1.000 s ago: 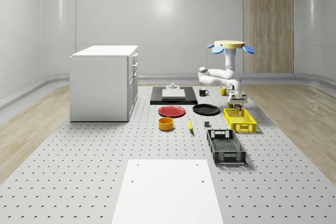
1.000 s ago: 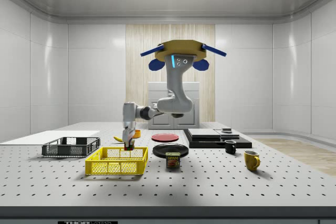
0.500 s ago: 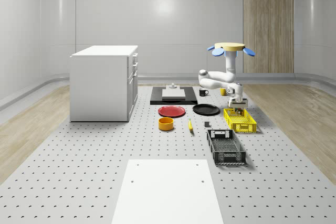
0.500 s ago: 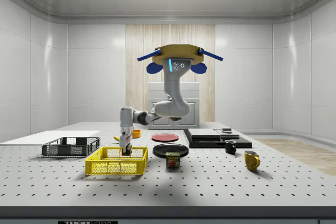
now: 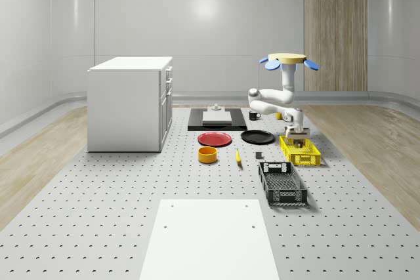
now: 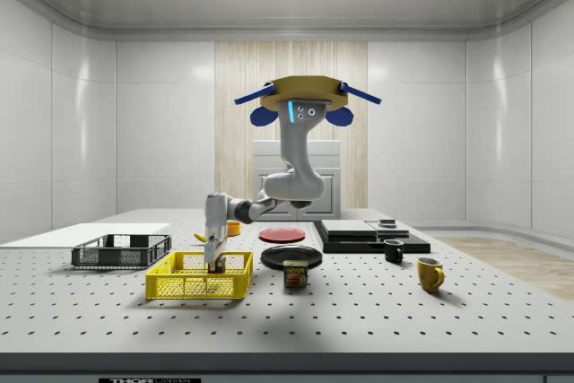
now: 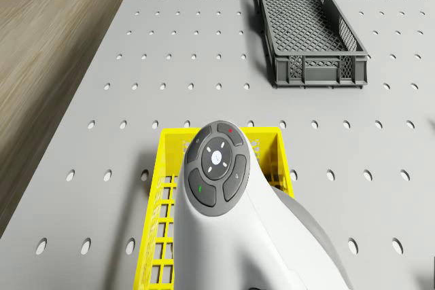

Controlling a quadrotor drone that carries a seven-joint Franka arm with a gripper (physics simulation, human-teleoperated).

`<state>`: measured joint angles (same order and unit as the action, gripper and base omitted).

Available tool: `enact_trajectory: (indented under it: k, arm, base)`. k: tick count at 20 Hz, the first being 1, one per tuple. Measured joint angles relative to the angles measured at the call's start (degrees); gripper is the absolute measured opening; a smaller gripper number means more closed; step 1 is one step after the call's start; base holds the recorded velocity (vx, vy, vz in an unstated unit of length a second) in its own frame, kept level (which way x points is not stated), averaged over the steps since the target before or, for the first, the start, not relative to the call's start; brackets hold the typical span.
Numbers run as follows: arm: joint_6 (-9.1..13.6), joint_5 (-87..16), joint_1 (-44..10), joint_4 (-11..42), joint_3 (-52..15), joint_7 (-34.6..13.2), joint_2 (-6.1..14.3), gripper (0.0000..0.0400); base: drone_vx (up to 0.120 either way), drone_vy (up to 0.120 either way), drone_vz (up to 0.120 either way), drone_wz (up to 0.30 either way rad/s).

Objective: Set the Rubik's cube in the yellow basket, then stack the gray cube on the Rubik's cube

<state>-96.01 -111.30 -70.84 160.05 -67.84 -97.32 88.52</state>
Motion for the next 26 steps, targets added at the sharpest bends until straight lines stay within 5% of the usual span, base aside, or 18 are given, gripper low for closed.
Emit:
enact_trajectory:
  k: [7, 16, 26]
  arm:
    - [-0.8, -2.7, -0.5, -1.1, 2.8, 0.1, -0.6, 0.0367]
    - [-0.3, -3.3, -0.3, -1.2, 3.1, 0.3, -1.2, 0.0397]
    - [0.2, -3.6, 0.0, -1.1, 3.2, 0.5, -1.8, 0.04]
  base:
    - [0.0, 0.0, 0.0, 0.0]
    - [0.0, 0.0, 0.12, 0.0]
    - [0.1, -0.12, 0.104, 0.0]
